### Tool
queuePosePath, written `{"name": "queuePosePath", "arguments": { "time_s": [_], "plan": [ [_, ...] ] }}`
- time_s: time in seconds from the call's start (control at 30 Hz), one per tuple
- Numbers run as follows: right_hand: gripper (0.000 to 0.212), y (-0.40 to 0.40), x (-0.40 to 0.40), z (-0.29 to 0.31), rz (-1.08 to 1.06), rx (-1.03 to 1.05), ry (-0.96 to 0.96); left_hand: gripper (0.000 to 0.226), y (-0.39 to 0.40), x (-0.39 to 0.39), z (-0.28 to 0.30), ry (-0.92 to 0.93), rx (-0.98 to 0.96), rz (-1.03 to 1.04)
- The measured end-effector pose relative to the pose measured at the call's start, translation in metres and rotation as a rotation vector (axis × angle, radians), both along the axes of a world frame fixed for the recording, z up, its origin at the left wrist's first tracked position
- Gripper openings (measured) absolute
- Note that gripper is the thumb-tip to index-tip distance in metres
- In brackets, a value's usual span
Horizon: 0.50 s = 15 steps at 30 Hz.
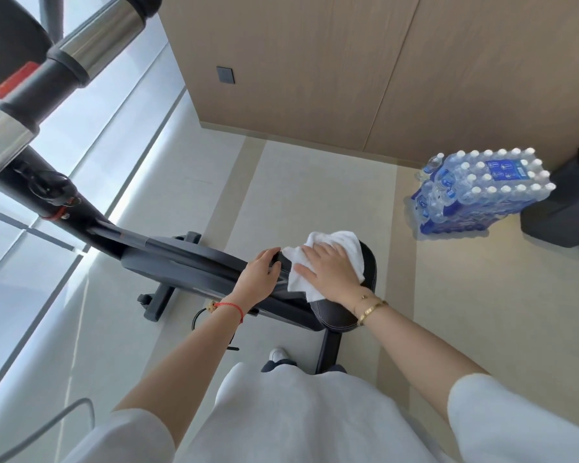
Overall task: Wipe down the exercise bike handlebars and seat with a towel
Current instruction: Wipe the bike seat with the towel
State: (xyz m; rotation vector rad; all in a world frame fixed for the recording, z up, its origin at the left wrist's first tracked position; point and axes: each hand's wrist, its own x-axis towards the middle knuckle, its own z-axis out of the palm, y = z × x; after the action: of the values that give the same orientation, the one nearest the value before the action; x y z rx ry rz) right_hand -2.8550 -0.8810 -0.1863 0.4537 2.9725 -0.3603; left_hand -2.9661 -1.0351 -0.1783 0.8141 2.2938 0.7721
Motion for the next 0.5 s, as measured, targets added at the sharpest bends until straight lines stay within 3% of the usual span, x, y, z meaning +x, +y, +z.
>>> {"name": "queuePosePath", "arguments": {
  "time_s": [0.1,0.27,0.4,0.5],
  "plan": [
    [0.063,0.009,-0.025,0.008,-0.024,-0.012,-0.019,0.041,0.001,0.002,0.001,-0.003,0.008,0.018],
    [0.038,0.023,-0.031,0.014,0.077,-0.074,-0.096,0.04,0.003,0.003,0.003,0.012,-0.002,0.035],
    [0.058,0.051,0.003,0.005,0.119,0.006,0.075,0.041,0.005,0.004,0.004,0.017,-0.021,0.041],
    [0.051,0.059,0.012,0.0,0.098,0.028,0.08,0.04,0.007,0.004,0.004,0.023,-0.027,0.049]
  ]
}}
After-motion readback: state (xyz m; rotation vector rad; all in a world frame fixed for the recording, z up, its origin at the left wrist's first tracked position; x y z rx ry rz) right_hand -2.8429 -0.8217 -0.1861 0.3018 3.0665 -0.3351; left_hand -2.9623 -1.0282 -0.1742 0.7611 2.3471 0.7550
